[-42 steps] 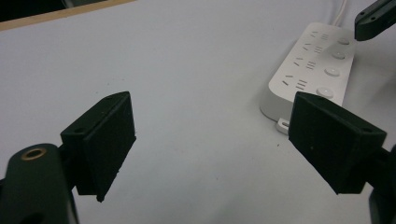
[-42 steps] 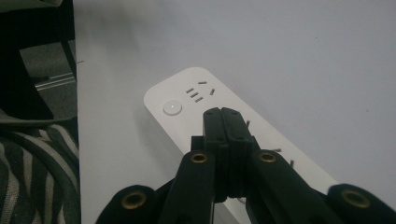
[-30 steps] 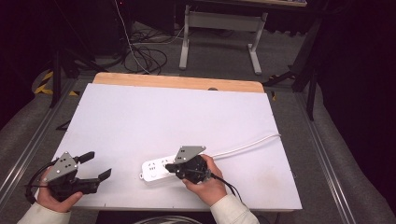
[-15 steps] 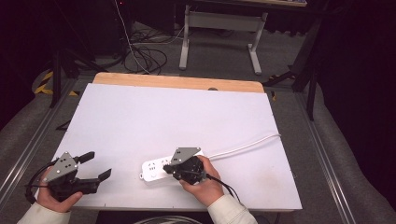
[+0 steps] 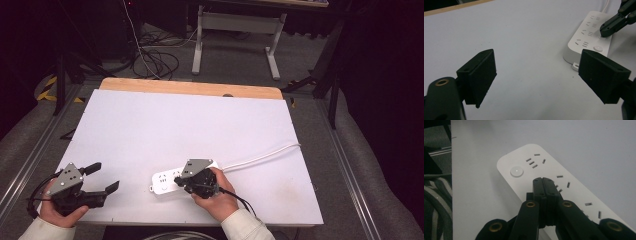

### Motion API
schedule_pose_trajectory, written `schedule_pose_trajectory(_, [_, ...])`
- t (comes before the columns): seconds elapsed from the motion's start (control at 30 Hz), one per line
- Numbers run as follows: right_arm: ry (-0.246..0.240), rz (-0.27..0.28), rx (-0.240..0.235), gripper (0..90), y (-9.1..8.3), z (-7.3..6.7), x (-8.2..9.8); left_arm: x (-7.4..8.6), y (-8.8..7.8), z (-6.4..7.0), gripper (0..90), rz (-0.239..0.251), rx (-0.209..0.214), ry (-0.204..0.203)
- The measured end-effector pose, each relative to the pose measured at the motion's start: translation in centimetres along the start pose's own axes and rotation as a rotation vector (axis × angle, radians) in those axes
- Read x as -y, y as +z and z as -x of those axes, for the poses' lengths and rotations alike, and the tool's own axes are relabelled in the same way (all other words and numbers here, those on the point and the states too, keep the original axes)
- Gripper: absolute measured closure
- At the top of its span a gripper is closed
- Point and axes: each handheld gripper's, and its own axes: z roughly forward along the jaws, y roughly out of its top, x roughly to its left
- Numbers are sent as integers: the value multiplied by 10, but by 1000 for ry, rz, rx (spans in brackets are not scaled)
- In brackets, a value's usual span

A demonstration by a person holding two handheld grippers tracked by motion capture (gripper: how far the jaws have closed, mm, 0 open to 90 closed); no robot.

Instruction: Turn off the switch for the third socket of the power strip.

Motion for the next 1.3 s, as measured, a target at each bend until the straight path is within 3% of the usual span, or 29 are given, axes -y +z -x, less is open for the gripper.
schedule_pose_trajectory(0.13, [3,-6,5,900,0,0,0,0,0,0,152,0,0,-1])
schedule_pose_trajectory(0.23, [-13,-16,46,900,0,0,1,0,0,0,152,1,0,0])
schedule_pose_trajectory(0.5, [0,-11,21,900,1,0,1,0,0,0,151,0,-1,2])
schedule_pose_trajectory(1.3, [7,-21,27,900,3,0,0,0,1,0,152,-5,-1,5])
